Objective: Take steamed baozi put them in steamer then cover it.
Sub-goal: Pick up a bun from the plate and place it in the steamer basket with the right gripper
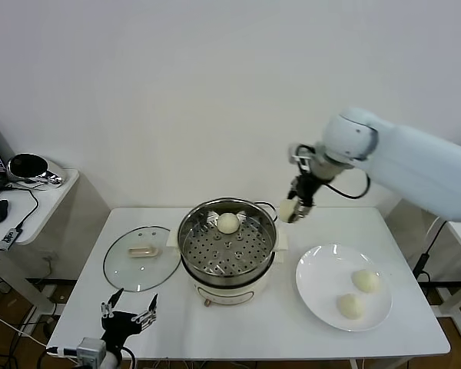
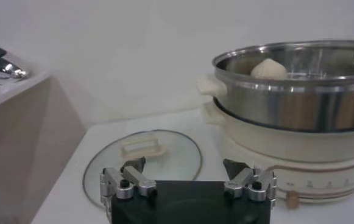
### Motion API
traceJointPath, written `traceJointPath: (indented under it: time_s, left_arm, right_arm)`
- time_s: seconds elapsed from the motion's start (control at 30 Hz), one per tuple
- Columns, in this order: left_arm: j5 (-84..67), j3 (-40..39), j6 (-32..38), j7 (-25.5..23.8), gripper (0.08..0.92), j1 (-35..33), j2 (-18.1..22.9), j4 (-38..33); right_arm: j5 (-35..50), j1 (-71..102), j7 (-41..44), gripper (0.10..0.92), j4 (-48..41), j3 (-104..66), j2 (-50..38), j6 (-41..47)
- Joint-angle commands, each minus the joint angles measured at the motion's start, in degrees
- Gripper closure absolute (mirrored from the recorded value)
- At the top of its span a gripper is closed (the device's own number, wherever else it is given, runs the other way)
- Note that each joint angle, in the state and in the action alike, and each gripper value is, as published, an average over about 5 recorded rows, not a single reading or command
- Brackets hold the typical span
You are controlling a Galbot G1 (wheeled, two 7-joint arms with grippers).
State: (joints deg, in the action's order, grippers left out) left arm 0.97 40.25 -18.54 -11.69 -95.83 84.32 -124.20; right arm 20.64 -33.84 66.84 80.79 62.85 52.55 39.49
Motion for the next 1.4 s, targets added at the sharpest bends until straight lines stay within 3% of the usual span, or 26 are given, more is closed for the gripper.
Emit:
traceJointPath:
  time_s: [0.03,0.8,1.4]
  left_arm:
    - [-0.06,0.58,-0.05,0.00,0.177,0.14,0.57,-0.73]
    - [-2.62,0.95,-0.52,-0.35,0.177,1.38,2.39,-1.25]
    - [-2.75,0.09,-0.61,-0.45,0.177,1.79,2.95,-0.97]
  right_arm:
    - [5.51,-1.63,-0.25,0.440,-8.30,2.20,17.42,1.95]
    - [-2.55,11.49,-1.80,0.440,-24.72,1.72,32.77,1.73]
    - [-5.32,13.86,-3.17,0.426,-28.32,1.27,35.87,0.54]
